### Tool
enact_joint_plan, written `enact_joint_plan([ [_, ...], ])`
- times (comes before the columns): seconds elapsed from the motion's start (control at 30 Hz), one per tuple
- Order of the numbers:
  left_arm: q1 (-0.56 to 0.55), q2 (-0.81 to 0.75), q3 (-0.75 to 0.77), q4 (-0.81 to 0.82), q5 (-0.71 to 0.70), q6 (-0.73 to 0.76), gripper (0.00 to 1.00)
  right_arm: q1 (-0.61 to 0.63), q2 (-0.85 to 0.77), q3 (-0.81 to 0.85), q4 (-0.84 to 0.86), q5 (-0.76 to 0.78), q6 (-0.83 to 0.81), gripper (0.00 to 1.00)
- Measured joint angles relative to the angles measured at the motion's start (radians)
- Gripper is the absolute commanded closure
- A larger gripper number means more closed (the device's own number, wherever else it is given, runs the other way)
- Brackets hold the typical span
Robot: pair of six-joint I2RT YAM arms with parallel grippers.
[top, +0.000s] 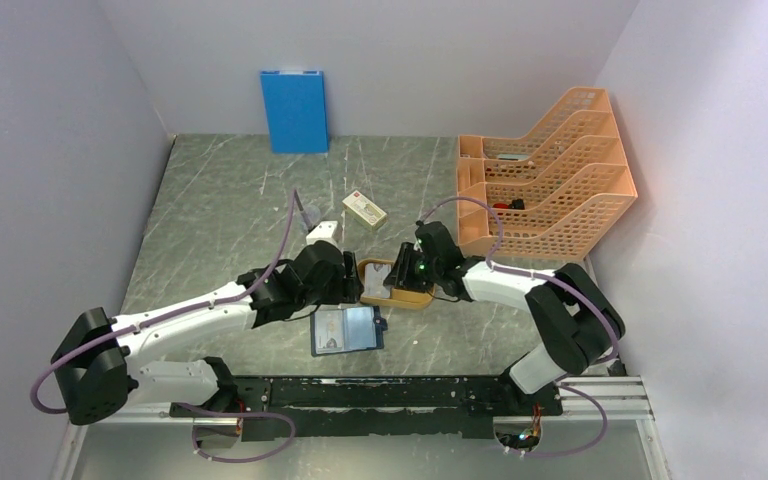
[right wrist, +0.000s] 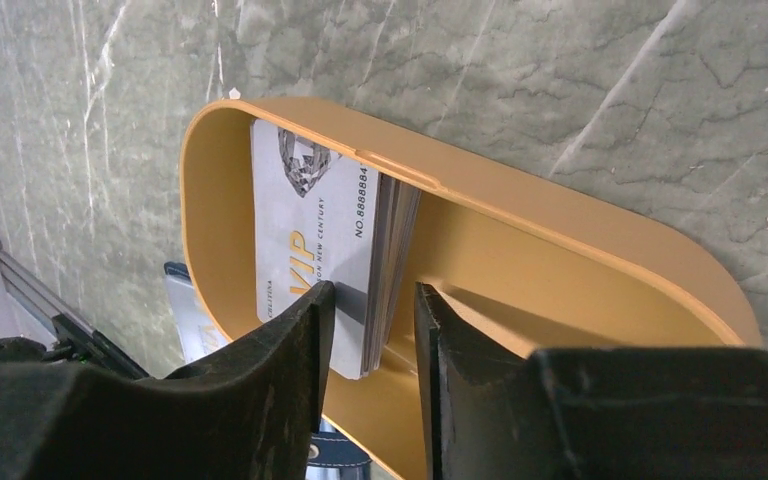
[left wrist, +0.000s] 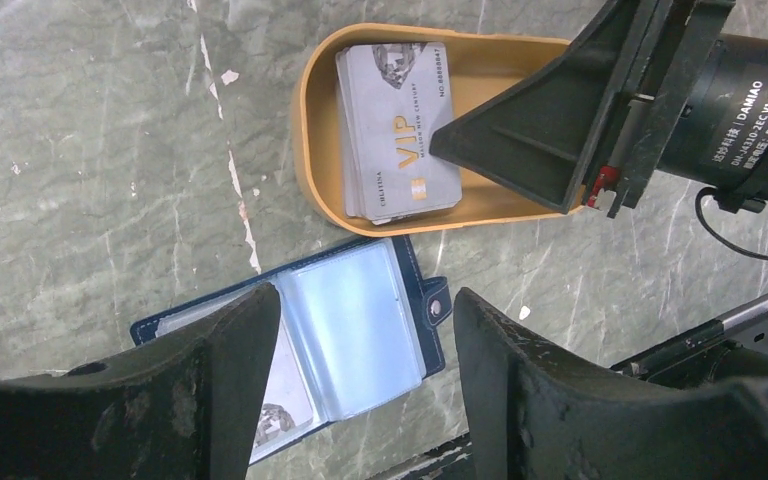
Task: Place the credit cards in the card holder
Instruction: Pick up the credit card from the storage box.
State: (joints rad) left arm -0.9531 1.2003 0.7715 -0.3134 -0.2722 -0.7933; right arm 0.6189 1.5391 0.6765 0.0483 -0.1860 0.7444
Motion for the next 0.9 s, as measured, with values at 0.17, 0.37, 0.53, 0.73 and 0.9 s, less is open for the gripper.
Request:
enact_joint_plan([
  [0.17,0.001,-0.004,-0.014,-0.004,0.0,-0.012,0.32,-0.016,-0.018,-0.023,0.021,-0.023,0.004,0.69],
  [0.37,0.002,-0.004,-0.016,-0.006,0.002,-0.018,0.32,-0.042,-0.041,-0.06,0.053,-0.061,0.011,0.54],
  [0.53,0.002,-0.004,-0.016,-0.006,0.007,-0.024,0.32,-0.045,-0.04,-0.061,0.081,-0.107,0.015,0.54],
  [0.73,0.002,-0.004,-0.021,-0.005,0.008,-0.027,0.33,-0.046,-0.022,-0.057,0.092,-0.141,0.014,0.67],
  [0.9,0.003,-0.004,-0.025,-0.005,0.009,-0.027,0.33,-0.048,-0.008,-0.057,0.089,-0.143,0.015,0.75],
])
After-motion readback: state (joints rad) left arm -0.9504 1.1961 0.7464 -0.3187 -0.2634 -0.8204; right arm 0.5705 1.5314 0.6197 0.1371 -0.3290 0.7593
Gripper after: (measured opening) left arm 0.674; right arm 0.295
